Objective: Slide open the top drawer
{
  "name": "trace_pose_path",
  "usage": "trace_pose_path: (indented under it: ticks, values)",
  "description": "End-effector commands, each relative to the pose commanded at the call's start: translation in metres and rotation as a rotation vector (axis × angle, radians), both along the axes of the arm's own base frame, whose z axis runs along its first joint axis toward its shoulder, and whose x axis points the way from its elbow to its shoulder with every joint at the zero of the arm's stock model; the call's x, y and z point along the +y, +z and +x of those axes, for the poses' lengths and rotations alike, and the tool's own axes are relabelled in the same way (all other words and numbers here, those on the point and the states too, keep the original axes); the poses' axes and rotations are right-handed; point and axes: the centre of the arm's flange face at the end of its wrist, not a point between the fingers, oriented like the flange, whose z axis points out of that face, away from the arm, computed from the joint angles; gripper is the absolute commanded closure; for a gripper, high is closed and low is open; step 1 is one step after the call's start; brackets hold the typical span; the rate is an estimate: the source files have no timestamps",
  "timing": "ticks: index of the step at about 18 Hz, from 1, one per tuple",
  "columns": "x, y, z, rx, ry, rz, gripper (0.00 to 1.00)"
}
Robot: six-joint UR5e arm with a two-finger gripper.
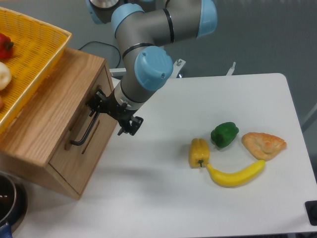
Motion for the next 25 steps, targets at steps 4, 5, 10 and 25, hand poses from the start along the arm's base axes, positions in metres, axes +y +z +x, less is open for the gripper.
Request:
trace_pose_path:
  ticks: [4,5,10,25]
  values:
    - [0.001,0.001,-0.001,0.009,-0.002,0.007,0.0]
    - [0.001,0.001,-0.001,0.009,-0.002,0.007,0.0]
    - [0.001,0.002,-0.003,0.014,-0.001,0.012,0.0]
    - [-0.005,0.005,-0.013,0.047,0.004,-0.006,0.0]
